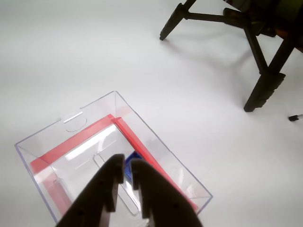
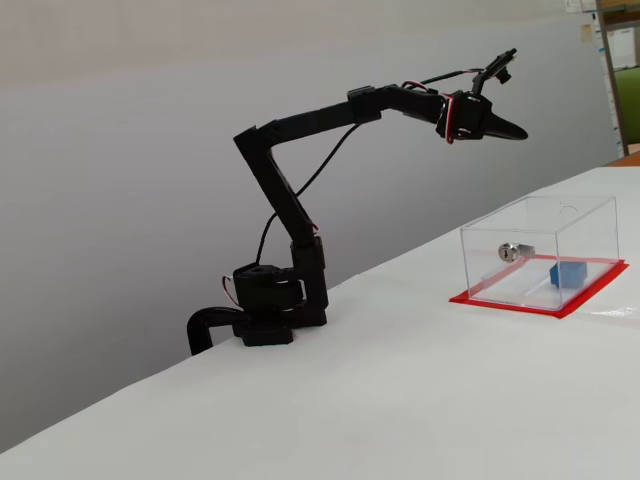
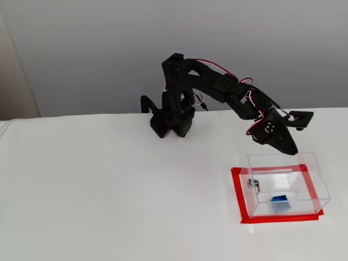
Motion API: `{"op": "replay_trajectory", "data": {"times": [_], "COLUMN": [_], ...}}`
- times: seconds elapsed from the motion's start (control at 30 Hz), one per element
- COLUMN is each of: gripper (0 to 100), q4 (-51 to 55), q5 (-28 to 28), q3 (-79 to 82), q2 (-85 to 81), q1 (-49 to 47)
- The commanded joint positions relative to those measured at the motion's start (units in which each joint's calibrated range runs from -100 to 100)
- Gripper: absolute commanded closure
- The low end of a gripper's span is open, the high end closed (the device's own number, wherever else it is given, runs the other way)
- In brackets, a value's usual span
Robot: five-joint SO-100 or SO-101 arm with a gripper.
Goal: Pick the blue lego brick and place it into the transparent box
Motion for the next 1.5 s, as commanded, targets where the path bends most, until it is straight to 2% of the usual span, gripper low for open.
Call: {"op": "replay_trajectory", "data": {"times": [0.0, 0.6, 1.07, 1.47], "gripper": [99, 99, 99, 99], "q4": [1.0, 0.7, 1.4, 1.5], "q5": [-0.2, -0.2, -0.3, -0.3], "q3": [2.2, 29.9, 41.2, 56.6], "q2": [-6.9, -38.4, -53.2, -70.3], "q1": [3.8, 23.1, 42.4, 48.6]}}
